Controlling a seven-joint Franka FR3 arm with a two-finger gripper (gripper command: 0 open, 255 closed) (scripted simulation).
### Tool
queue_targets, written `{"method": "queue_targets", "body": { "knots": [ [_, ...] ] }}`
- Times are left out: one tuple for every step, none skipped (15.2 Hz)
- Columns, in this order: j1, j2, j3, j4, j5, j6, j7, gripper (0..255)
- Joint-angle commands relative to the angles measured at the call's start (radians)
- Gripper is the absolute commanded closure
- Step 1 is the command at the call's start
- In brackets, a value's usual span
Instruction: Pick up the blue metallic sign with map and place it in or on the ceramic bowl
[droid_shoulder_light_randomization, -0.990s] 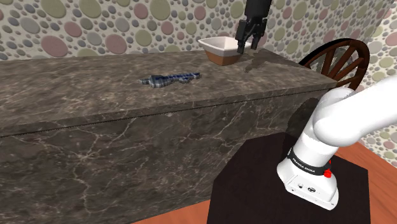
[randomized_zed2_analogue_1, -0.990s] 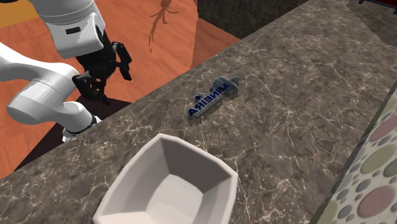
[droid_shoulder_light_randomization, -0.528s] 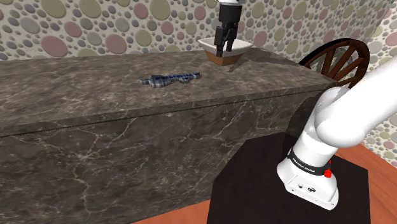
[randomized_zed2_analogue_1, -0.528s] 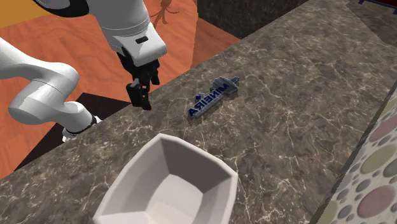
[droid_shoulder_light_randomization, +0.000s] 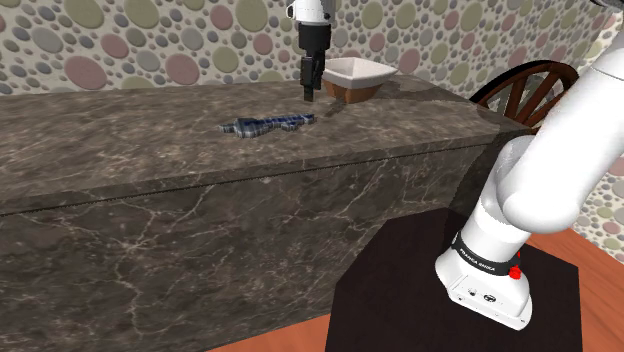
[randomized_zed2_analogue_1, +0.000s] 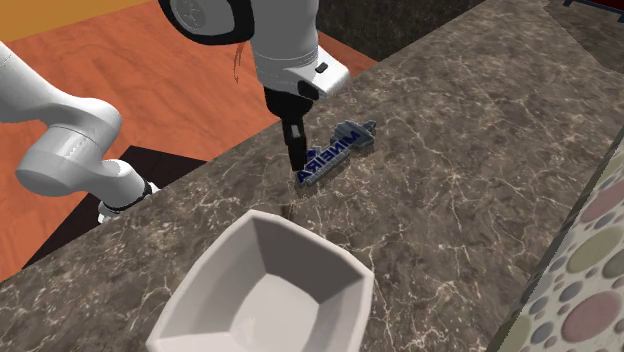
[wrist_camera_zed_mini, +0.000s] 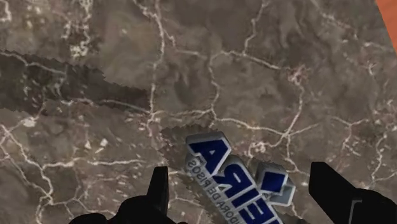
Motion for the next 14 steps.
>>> {"method": "queue_targets", "body": {
  "knots": [
    [0.018, 0.067, 0.012, 0.056, 0.0, 0.008, -0.048, 0],
    [0.026, 0.099, 0.018, 0.083, -0.001, 0.012, -0.071, 0],
    [0.034, 0.132, 0.025, 0.11, -0.003, 0.016, -0.093, 0],
    [0.042, 0.163, 0.032, 0.137, -0.004, 0.019, -0.115, 0],
    [0.05, 0.195, 0.04, 0.165, -0.007, 0.021, -0.137, 0],
    [0.057, 0.226, 0.048, 0.193, -0.009, 0.023, -0.158, 0],
    [0.062, 0.247, 0.054, 0.212, -0.012, 0.024, -0.172, 0],
    [0.062, 0.248, 0.054, 0.2, -0.012, 0.037, -0.172, 0],
    [0.062, 0.249, 0.054, 0.188, -0.012, 0.05, -0.172, 0],
    [0.062, 0.25, 0.054, 0.176, -0.012, 0.063, -0.172, 0],
    [0.062, 0.251, 0.054, 0.164, -0.012, 0.077, -0.172, 0],
    [0.061, 0.253, 0.054, 0.152, -0.012, 0.09, -0.172, 0],
    [0.061, 0.255, 0.053, 0.141, -0.012, 0.103, -0.172, 0],
    [0.061, 0.257, 0.053, 0.13, -0.013, 0.116, -0.171, 0]
  ]
}}
